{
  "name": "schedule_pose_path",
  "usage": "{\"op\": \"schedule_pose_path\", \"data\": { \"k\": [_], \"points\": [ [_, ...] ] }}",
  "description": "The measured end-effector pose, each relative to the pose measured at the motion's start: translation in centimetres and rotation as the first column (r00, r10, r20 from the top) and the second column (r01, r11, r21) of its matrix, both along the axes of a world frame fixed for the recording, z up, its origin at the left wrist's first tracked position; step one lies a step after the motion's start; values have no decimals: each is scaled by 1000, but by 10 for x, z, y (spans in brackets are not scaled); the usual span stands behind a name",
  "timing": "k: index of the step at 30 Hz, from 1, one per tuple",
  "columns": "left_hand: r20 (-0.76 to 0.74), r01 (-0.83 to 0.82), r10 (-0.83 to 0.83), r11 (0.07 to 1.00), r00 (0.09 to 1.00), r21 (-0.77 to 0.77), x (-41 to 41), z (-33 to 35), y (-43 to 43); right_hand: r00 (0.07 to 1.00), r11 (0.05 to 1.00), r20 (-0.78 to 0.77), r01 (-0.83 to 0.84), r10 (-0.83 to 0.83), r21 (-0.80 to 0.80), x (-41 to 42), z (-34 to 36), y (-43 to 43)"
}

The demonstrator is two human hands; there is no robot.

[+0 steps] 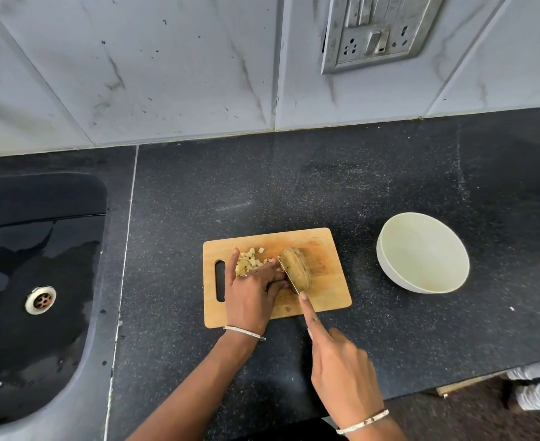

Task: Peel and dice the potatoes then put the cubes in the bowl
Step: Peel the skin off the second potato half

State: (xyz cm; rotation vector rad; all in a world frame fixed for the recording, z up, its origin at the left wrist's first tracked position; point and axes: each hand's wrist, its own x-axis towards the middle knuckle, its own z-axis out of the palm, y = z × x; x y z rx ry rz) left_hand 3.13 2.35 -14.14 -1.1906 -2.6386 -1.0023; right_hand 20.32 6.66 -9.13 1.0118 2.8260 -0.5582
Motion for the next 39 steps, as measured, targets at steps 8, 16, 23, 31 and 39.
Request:
{"op": "schedule_pose_path", "data": {
  "k": [8,16,23,31,39],
  "points": [
    [-6,7,-7,1000,1000,-14,0,-3,0,1000,995,28,-13,10,94,-5,-8,0],
    [-21,-2,1,999,1000,-43,1,-6,-2,999,995,39,-1,-3,97,-15,-16,-3],
    [-64,-48,45,997,997,-56,5,-4,-1,999,998,26,26,-27,54,-10,-17,-4],
    [-45,-46,43,997,998,-64,1,-10,-1,999,998,26,41,-42,37,-9,-19,-5],
    [-57,-46,42,997,997,-60,-1,-9,0,999,998,13,48,-48,-35,-16,-21,-1]
  ]
}}
